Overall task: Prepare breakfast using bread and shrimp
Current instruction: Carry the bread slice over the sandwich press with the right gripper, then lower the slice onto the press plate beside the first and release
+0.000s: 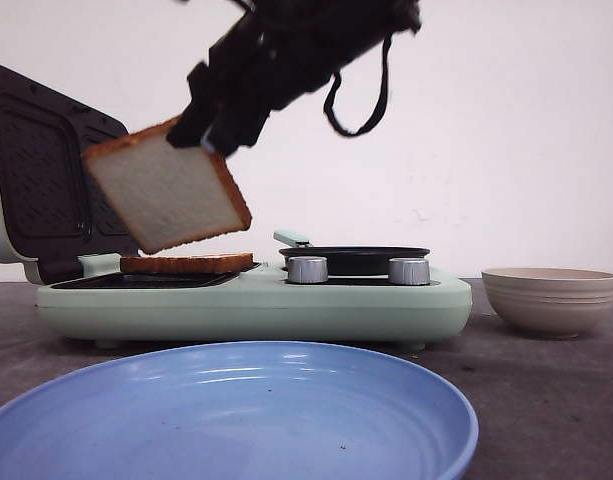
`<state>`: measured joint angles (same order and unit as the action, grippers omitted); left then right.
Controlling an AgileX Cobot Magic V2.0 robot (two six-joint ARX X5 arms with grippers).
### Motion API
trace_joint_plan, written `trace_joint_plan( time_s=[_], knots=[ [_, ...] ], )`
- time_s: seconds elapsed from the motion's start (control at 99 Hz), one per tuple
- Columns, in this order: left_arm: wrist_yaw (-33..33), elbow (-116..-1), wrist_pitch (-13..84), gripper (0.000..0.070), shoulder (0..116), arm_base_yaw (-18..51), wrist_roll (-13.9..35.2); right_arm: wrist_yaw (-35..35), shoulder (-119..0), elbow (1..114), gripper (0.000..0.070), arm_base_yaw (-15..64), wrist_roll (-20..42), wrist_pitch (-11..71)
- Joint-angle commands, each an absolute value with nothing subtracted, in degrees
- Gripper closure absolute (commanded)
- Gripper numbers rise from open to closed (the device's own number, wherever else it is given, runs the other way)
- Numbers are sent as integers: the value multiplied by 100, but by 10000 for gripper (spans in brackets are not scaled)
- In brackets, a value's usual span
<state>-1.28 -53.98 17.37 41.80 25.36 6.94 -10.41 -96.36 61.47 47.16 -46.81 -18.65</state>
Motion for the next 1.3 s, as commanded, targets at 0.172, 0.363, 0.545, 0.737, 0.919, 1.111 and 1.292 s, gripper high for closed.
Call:
trace_joint_plan(
  time_s=[0.172,0.363,0.545,0.737,0.919,1.111,1.292],
  knots=[
    [-104,-5459,1669,468,4187,2550,650,-1050,-10062,6270,693,4895,-4947,-2392],
    [-104,-5459,1671,468,4187,2550,650,-1046,-10313,6281,693,4912,-5019,-2445],
    [-104,-5459,1671,468,4187,2550,650,-1037,-10471,6348,693,4910,-5188,-2449],
    [-104,-5459,1671,468,4187,2550,655,-945,-10733,6410,693,4910,-5312,-2803],
    [-104,-5459,1671,468,4187,2550,655,-838,-10881,6449,693,4890,-5312,-2801],
    [-104,-5459,1671,468,4187,2550,655,-744,-10897,6451,693,4836,-5282,-2803],
    [-104,-5459,1671,468,4187,2550,652,-722,-10897,6451,627,4812,-5113,-2755]
  ],
)
